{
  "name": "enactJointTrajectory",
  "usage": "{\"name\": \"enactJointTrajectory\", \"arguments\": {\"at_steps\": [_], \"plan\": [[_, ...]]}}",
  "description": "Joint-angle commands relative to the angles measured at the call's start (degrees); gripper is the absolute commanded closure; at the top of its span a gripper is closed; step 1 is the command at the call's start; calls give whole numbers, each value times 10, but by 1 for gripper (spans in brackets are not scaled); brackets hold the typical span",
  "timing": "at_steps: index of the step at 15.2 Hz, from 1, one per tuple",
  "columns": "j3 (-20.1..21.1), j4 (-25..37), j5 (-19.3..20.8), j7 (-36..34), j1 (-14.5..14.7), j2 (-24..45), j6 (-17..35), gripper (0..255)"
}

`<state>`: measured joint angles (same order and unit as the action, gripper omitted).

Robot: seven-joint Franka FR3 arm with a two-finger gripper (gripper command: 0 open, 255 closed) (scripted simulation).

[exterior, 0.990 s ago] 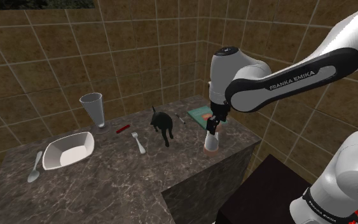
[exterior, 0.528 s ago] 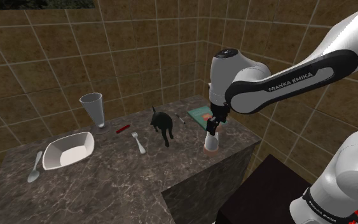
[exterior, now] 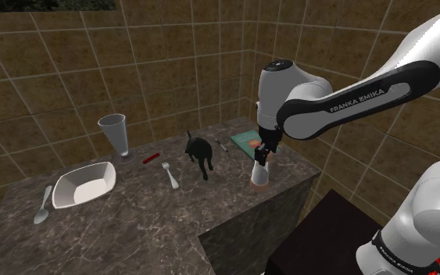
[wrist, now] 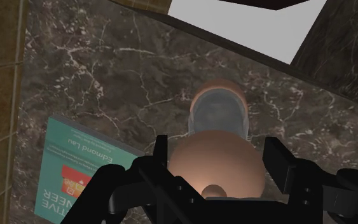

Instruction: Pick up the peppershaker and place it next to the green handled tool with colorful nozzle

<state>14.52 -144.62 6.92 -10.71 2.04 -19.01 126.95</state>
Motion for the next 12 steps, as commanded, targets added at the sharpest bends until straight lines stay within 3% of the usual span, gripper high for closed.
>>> {"name": "enactJointTrajectory", "arguments": {"at_steps": [1,12], "plan": [[0,0,0,0,0,0,0,255],[-7,44,-12,18,4,-33,-75,255]]}}
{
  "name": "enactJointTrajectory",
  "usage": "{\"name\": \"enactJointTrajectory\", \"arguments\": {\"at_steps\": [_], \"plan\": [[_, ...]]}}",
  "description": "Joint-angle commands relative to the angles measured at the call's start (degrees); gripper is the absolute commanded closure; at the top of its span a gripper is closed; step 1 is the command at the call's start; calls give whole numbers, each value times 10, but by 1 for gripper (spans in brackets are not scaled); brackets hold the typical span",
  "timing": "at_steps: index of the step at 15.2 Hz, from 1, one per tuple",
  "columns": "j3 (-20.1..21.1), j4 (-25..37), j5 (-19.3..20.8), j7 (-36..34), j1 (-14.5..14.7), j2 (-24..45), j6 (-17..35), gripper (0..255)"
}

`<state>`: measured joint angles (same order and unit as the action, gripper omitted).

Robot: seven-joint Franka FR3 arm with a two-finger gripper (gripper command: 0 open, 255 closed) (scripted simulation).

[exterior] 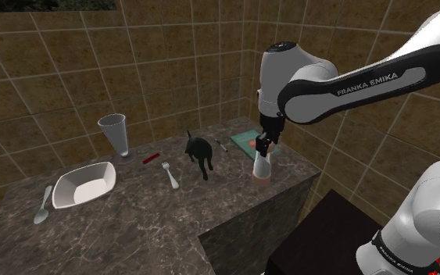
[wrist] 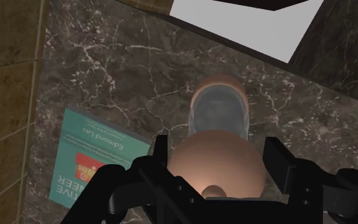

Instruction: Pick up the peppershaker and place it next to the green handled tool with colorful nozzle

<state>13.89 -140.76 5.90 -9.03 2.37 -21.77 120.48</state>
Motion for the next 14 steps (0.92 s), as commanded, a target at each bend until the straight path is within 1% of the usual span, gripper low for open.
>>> {"name": "enactJointTrajectory", "arguments": {"at_steps": [1,14], "plan": [[-1,10,-3,3,1,-8,-18,255],[-8,91,-9,22,2,-31,-121,255]]}}
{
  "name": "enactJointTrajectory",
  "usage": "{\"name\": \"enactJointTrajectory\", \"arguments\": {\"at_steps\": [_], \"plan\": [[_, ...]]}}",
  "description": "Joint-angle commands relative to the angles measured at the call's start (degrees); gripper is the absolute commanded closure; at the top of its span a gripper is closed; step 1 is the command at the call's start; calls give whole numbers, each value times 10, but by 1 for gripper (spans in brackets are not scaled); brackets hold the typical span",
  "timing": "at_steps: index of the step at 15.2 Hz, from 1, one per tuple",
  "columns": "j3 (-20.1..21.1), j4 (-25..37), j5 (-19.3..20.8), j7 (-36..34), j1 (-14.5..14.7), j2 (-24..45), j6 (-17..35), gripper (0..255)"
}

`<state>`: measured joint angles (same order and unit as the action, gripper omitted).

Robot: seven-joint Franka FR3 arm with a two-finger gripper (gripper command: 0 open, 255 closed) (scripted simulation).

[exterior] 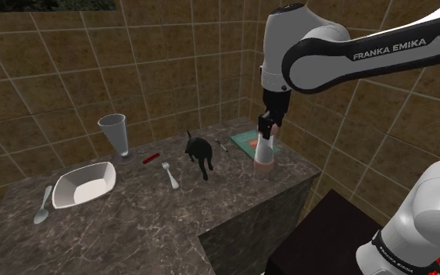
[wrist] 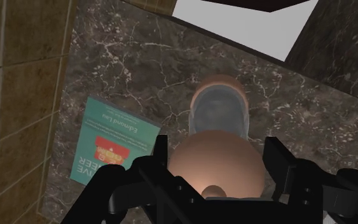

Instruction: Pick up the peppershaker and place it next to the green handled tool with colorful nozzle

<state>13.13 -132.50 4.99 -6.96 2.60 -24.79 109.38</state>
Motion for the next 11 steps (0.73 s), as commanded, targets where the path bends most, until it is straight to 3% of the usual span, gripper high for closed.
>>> {"name": "enactJointTrajectory", "arguments": {"at_steps": [1,11], "plan": [[-1,16,-1,3,0,-2,-18,255],[-4,92,-1,14,-2,-3,-94,255]]}}
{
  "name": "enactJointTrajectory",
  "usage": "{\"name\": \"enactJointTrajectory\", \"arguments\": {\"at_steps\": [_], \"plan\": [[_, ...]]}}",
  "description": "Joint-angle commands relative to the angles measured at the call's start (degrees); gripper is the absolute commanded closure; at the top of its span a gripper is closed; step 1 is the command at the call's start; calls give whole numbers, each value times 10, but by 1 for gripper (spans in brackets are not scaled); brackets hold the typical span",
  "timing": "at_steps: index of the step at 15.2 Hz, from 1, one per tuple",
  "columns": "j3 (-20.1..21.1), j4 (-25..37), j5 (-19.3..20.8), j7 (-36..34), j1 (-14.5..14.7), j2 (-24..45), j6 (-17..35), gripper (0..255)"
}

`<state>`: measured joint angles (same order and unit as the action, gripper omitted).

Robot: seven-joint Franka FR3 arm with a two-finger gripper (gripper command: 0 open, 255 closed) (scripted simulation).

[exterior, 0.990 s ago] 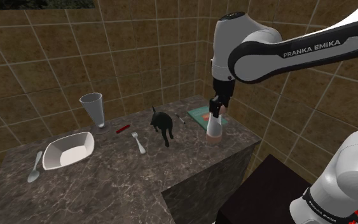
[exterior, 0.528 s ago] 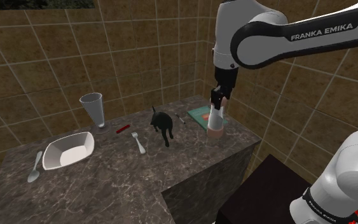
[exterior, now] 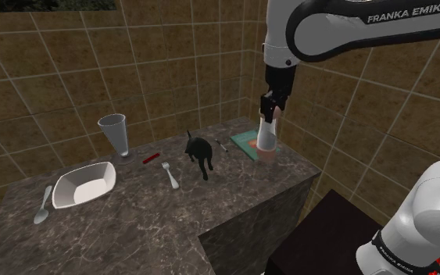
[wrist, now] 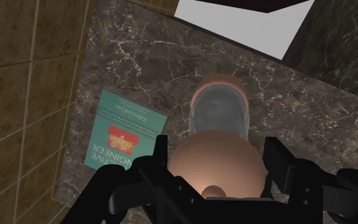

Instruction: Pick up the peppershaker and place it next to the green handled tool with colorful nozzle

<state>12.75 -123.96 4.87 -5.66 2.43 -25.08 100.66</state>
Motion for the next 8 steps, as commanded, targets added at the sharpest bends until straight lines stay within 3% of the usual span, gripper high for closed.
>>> {"name": "enactJointTrajectory", "arguments": {"at_steps": [1,8], "plan": [[0,14,0,2,0,0,-14,255],[-1,75,1,8,-2,8,-66,255]]}}
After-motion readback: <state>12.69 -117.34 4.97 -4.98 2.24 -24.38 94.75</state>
